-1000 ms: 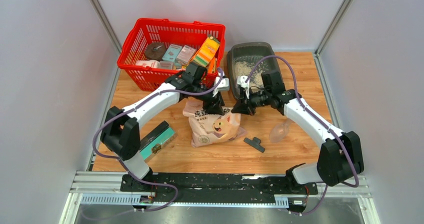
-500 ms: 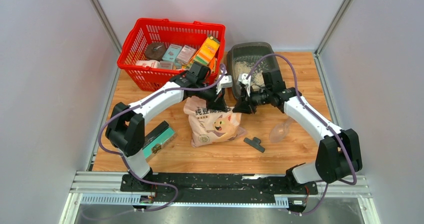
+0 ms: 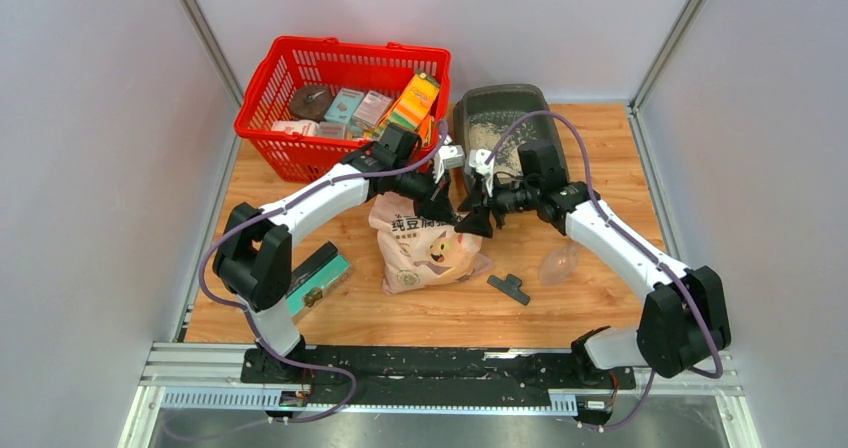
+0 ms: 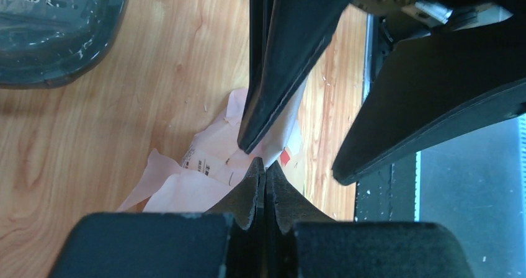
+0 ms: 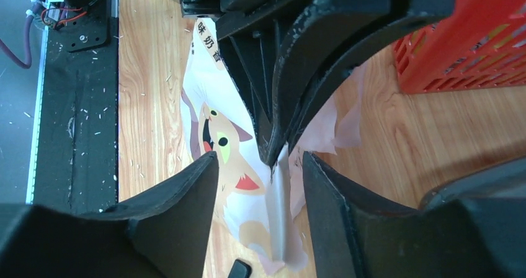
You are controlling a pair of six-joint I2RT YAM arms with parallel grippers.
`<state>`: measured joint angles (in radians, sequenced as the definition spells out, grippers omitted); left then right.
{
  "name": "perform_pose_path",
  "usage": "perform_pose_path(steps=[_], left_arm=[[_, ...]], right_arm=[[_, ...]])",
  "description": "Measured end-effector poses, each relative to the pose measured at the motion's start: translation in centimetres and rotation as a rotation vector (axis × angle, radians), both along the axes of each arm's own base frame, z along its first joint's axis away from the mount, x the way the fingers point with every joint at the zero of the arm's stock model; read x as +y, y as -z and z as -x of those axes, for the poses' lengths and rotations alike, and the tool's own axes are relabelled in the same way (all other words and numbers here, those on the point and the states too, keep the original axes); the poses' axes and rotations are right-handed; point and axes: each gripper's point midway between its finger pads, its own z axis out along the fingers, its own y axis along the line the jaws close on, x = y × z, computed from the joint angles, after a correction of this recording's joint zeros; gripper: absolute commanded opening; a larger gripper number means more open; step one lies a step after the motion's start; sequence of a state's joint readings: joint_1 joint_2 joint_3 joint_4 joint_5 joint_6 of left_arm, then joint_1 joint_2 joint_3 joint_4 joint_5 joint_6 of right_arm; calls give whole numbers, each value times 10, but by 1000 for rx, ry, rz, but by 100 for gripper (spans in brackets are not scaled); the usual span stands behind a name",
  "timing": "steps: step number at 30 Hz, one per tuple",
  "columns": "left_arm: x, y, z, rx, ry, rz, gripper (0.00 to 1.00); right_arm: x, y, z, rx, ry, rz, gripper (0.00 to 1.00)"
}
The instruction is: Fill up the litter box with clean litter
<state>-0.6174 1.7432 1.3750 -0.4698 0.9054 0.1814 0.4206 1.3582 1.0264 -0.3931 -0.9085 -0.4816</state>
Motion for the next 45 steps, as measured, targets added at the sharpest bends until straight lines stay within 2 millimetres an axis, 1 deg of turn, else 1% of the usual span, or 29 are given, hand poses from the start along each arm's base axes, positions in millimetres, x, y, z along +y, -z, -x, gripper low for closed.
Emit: perform_pose_path(steps=[2,5,6,8,10,15,19,20,23,25,27,28,29,30,32,35,36,38,41,44,45], left_arm=[[0,0,1,18,-9,0,0],[0,0,0,40,-21,5,0],[0,0,0,47,-24,6,0],[1,0,2,65,-24,12,0],[1,0,2,64,-21,16,0],[3,0,1,36,-3,26,0],[3,0,1,-9,24,38,0],[4,-1,1,-21,29,41,0],[5,-1,1,-43,43,48,0],[7,0,1,-49,50,52,0],[9,0,0,-60,53,53,0],[10,0,0,-65,53,52,0],[12,0,0,-68,53,51,0],[13,0,0,-68,52,49,0],[20,0,0,-52,42,41,0],[28,1,-1,-33,22,29,0],[30,1,-1,-28,17,27,0],[31,1,-2,-25,14,25,0],[31,1,-2,-23,13,24,0],[31,1,-1,-19,11,24,0],[31,1,-1,-17,10,24,0]], right_arm=[[5,4,0,-2,-10,-1,48],[4,15,-2,9,-1,13,26],[3,19,-2,17,7,21,11],[-1,23,-3,25,23,30,1],[-3,23,-3,42,30,26,0],[-7,23,-2,82,37,14,0],[-9,24,-3,168,32,-15,0],[-9,24,-3,187,29,-21,3],[-10,23,-3,250,20,-34,4],[-15,21,-3,278,23,-35,5],[-24,19,-4,301,42,-34,7],[-30,18,-6,317,59,-35,11],[-38,18,-7,334,81,-37,24],[-45,19,-9,343,103,-33,31],[-71,22,-16,354,185,-13,41],[-102,23,-17,335,248,31,47],[-107,23,-12,318,238,53,47],[-109,25,4,267,181,113,48],[-110,35,33,189,82,207,49],[-116,69,66,171,5,329,49],[-118,79,73,187,-7,362,48]])
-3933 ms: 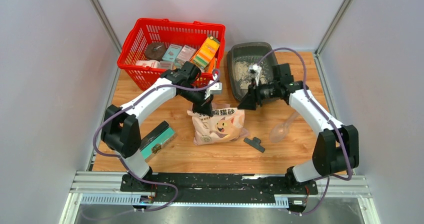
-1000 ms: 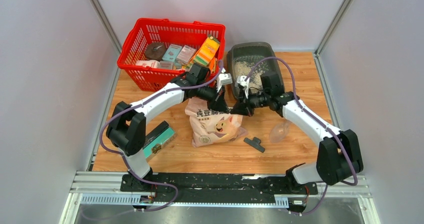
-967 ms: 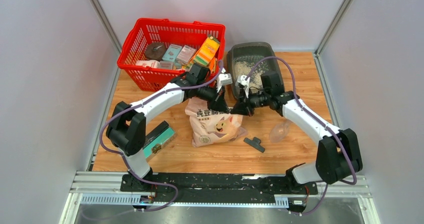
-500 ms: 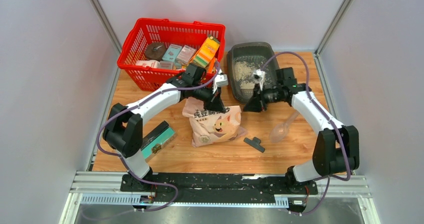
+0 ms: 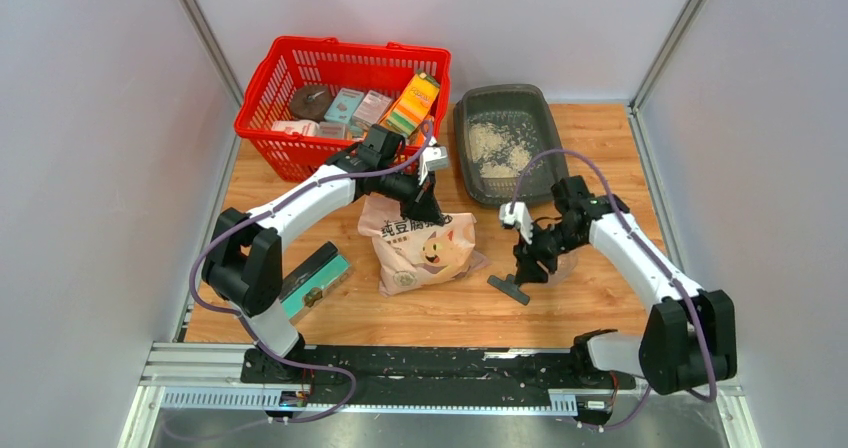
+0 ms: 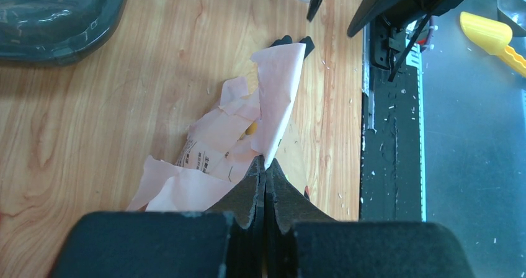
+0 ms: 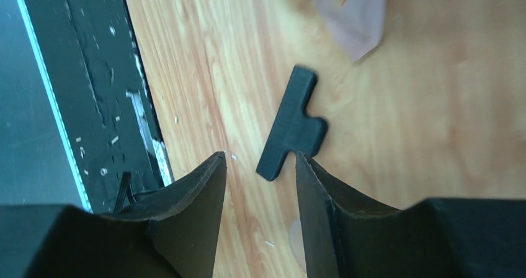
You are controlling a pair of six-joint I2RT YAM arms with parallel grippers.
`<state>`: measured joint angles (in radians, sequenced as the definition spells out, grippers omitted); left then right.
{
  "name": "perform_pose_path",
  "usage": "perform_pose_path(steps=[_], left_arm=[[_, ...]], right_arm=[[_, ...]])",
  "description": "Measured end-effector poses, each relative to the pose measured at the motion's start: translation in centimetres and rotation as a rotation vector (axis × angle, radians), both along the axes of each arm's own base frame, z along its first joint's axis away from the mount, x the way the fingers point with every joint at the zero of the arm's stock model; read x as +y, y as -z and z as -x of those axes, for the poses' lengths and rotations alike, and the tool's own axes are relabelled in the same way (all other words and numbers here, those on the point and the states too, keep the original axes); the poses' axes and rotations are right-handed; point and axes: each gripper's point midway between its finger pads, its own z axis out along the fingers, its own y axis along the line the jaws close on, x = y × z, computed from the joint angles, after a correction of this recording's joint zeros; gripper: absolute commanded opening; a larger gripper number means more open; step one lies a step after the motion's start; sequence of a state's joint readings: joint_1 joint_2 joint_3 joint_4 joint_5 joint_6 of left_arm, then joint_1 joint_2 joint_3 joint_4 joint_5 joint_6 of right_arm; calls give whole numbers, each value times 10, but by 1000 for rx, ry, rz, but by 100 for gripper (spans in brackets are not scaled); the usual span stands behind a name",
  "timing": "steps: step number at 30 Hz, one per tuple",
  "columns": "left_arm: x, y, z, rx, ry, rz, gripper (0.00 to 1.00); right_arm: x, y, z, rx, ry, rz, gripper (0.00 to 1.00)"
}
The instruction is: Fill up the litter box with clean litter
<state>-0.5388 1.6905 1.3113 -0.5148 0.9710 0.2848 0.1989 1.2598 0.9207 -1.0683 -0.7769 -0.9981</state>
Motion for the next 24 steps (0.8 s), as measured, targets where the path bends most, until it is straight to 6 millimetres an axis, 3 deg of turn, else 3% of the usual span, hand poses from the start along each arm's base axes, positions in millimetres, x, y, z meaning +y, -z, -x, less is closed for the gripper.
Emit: perform_pose_path(steps=[3,7,24], left_arm=[[0,0,0,3,-2,-1,0],[0,0,0,6,-5,-3,0],[0,0,0,17,-13,-6,0]], right_arm=[[-8,33,13,92,-7,107,48],[-17,60,4,160,44,198,46],[-17,91,-18,289,103,271,34]])
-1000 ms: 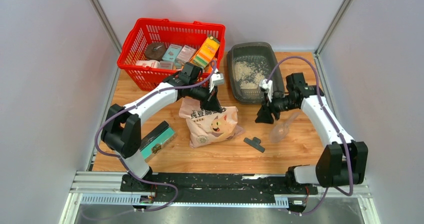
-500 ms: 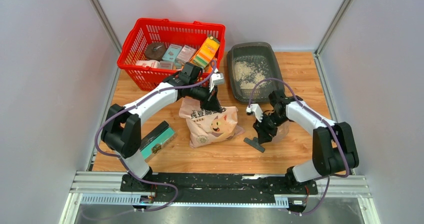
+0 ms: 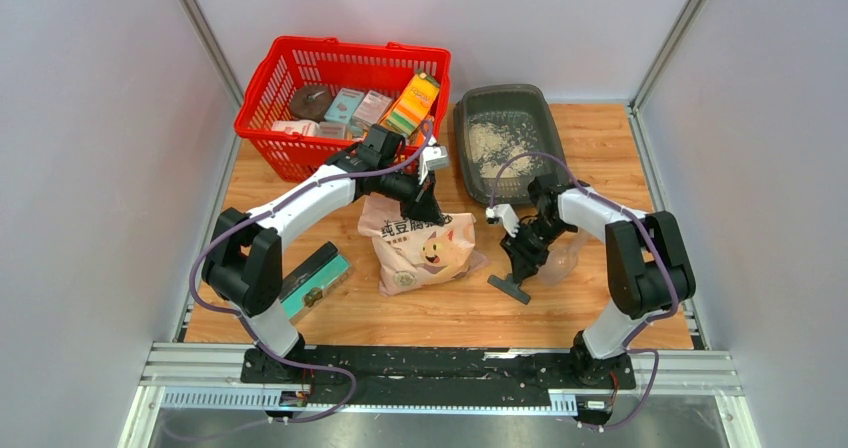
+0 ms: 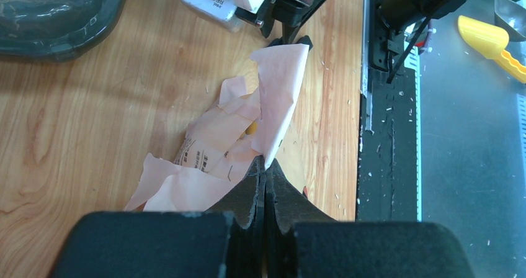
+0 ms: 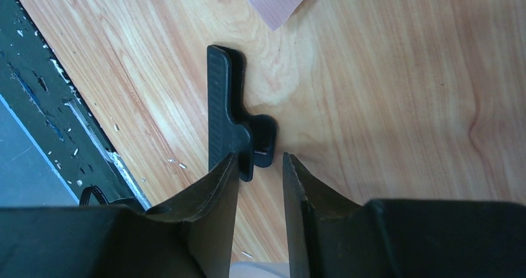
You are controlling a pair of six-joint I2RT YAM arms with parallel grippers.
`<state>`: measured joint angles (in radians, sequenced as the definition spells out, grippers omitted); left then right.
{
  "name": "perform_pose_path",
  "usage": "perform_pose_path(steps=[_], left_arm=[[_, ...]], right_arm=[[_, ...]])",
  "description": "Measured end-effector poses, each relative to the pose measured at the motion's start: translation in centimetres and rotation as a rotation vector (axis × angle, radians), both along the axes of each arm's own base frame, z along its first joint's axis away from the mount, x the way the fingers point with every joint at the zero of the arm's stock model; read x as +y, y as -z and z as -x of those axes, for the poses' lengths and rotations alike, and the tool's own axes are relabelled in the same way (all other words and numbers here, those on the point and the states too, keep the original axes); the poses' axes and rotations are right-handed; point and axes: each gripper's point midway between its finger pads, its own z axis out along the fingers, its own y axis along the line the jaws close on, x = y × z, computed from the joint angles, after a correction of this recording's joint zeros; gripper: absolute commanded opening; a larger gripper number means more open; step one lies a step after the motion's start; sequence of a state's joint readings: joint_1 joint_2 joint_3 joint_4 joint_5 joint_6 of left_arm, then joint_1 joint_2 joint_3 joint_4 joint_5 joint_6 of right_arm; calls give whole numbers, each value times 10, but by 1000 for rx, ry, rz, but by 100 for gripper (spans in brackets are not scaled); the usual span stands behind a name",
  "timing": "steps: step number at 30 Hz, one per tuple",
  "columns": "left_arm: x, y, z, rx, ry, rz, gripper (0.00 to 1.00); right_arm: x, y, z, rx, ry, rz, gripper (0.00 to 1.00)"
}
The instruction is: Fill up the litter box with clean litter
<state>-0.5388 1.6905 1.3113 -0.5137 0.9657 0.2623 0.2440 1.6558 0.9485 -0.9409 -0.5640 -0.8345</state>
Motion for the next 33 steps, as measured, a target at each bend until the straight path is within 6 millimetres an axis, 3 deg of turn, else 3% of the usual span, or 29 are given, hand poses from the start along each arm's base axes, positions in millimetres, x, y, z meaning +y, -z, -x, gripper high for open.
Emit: perform_pose_path(steps=[15,23,25,28,33], left_arm=[[0,0,0,1,-2,-2,0],[0,0,0,2,-3,-2,0],[0,0,0,1,-3,-2,0],[0,0,0,1,-3,-3,0],[0,1,0,-1,-1,-3,0]], right_arm=[[-2,-6,12,73,-8,21,37],[0,-6,13,79,-3,28,22],[1,-4,14,90,-1,31,10],[2,-3,16,105,2,31,3],[10,-23,15,97,3,-19,0]])
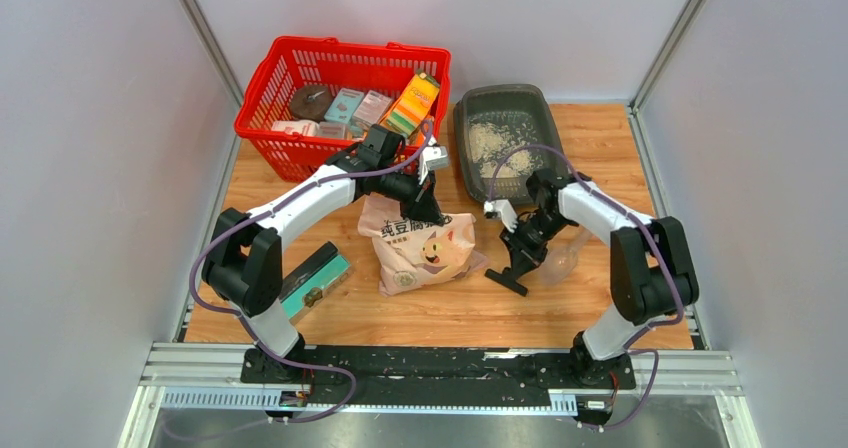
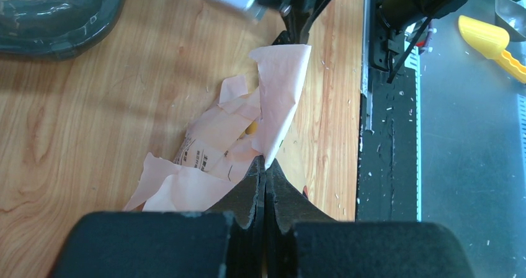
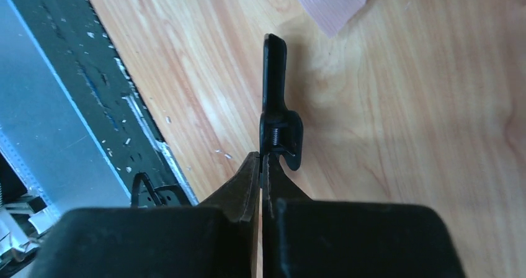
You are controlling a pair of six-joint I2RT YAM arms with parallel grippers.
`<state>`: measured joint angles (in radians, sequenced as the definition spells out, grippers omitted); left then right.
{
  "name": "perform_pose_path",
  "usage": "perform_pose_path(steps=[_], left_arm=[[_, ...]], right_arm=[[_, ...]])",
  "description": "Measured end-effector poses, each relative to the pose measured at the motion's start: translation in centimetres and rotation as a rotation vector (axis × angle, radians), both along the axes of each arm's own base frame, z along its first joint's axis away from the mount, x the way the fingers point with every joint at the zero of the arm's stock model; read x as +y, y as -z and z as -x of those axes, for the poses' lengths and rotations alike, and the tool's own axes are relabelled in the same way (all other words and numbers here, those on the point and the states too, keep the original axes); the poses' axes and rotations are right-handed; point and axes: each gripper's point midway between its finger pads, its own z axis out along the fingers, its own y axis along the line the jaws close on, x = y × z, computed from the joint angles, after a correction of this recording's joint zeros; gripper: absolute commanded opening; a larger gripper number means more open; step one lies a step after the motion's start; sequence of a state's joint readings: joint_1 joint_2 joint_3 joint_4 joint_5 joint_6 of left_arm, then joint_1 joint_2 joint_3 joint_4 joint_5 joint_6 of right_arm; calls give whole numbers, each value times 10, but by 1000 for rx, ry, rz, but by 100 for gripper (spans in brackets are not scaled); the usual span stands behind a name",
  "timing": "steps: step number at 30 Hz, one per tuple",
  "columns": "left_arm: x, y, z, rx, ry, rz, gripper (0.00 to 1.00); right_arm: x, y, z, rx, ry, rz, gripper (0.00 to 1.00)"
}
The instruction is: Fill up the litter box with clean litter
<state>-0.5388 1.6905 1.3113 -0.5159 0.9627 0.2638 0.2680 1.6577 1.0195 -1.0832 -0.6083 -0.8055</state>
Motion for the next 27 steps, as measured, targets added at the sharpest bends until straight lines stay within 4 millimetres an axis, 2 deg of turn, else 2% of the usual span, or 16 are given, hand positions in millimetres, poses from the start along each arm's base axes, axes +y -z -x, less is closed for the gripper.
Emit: perform_pose_path(steps=[3,7,15,21,24,27], left_arm=[[0,0,0,0,2,-1,0],[1,0,0,-6,6,-7,0],[5,0,2,-21,19,-27,0],[8,0,4,-40,40,-42,0],[9,0,4,-52,50,-46,0],[10,0,6,-46,52,-52,0]], right_arm=[[7,-24,-5,-57,-6,-54,0],[19,-69,-10,-168,-29,-150,0],[26,-126,7,-281,-86,-242,0],[35,-177,5,-457,-148,-278,0],[41,-187,1,-503,-167,-266,0],[43,-183,-5,-495,-161,-246,0]])
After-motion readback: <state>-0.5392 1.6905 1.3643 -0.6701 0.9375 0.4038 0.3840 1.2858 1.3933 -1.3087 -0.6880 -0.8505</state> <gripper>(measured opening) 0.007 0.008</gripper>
